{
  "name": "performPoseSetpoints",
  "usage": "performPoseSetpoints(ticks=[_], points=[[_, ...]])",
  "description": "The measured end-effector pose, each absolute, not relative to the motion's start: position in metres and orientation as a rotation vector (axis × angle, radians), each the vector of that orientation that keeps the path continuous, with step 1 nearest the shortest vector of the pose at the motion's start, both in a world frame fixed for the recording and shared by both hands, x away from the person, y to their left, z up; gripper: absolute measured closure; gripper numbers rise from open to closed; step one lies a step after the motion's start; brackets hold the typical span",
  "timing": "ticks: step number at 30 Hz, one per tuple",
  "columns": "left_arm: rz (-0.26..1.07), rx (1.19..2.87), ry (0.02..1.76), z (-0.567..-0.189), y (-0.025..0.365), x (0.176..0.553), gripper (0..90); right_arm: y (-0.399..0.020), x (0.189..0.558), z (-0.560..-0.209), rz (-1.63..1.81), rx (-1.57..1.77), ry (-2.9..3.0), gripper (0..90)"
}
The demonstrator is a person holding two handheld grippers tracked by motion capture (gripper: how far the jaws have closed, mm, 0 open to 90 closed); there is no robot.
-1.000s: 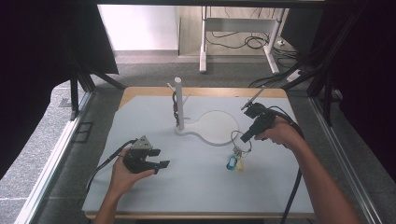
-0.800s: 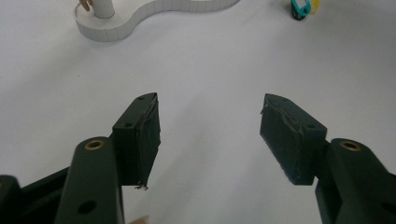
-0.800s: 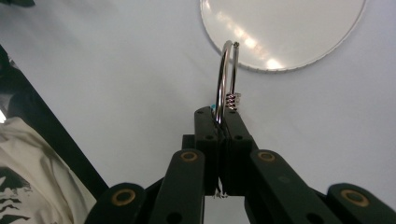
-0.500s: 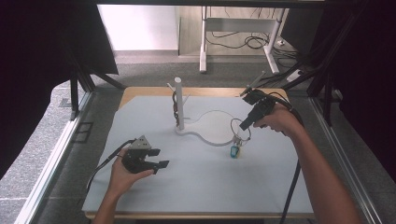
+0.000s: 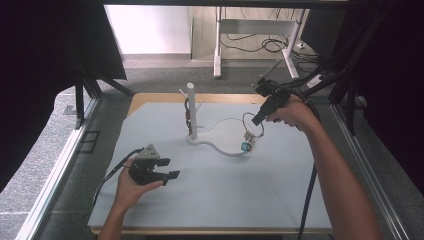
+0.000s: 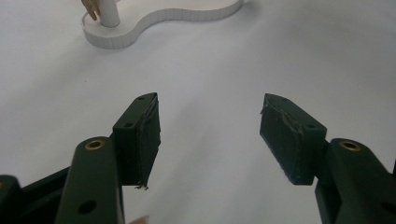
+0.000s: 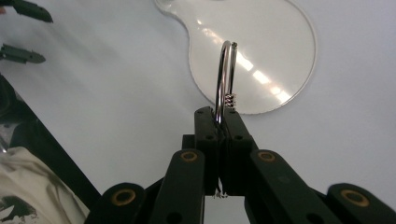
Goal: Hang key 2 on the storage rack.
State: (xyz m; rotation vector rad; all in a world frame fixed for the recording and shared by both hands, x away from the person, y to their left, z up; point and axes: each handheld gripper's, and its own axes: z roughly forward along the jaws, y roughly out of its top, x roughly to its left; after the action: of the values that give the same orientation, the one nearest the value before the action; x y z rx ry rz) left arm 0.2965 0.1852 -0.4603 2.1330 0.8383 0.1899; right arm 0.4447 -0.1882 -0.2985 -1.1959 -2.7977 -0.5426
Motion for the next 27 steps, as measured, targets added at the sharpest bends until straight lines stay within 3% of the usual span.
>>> performPoseSetpoints(ticks=[27], points=[[0.18, 2.113, 0.832, -0.458, 0.187, 0.294, 38.5, -0.168, 0.469, -0.288, -0.581, -1.22, -2.799, 87.7]])
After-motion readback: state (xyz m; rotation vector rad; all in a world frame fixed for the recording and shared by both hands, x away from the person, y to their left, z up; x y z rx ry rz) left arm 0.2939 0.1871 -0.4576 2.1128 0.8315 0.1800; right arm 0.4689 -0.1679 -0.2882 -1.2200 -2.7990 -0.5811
